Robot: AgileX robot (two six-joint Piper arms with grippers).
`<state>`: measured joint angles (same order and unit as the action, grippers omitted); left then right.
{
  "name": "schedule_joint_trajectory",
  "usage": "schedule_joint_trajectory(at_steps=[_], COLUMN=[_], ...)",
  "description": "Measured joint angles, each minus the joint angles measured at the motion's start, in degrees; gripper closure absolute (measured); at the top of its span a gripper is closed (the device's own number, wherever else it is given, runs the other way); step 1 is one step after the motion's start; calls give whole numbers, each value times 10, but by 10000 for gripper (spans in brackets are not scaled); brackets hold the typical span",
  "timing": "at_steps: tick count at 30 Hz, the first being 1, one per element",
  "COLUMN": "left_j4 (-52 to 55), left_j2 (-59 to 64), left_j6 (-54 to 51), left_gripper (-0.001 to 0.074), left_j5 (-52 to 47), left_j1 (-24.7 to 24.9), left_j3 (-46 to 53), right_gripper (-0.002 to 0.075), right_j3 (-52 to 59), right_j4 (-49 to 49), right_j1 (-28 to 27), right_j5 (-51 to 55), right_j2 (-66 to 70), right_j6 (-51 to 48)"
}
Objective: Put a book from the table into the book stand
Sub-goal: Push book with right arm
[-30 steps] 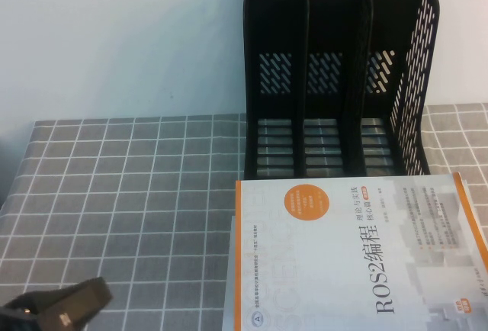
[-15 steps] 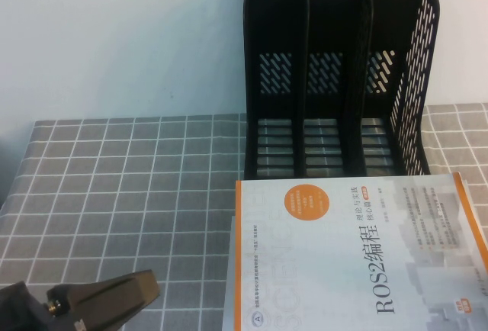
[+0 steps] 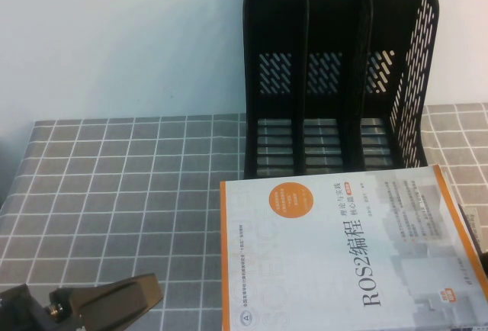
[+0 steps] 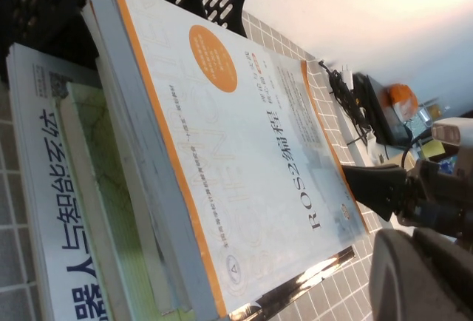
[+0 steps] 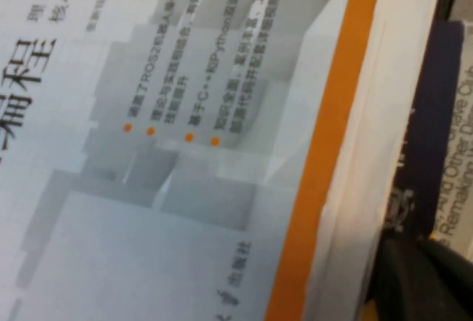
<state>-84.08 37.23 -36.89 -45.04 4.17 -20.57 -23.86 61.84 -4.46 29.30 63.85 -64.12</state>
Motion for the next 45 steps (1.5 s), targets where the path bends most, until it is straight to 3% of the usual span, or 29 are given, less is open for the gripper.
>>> schedule_joint_trajectory(at_steps=[9,20,29,38,45], left_j4=[12,40,41,16,-84], left_j2=[0,0,0,0,0], left_j6=[-1,-8,-9,-20,-18], left_gripper=[738,738,738,738,738], left_j5=[-2,8,53,70,77], left_j1=[0,0,0,0,0], left_j3=[0,0,0,0,0], right_gripper=[729,729,729,729,729], right_j3=[-17,-25,-25,-25,-26], right_j4=[-4,-3,-2,11,28], right_j1=[0,0,0,0,0], right_j5=[-53,38,38,61,94], right_j2=[-21,-27,-27,-27,-6], right_j6=[13,15,14,13,9])
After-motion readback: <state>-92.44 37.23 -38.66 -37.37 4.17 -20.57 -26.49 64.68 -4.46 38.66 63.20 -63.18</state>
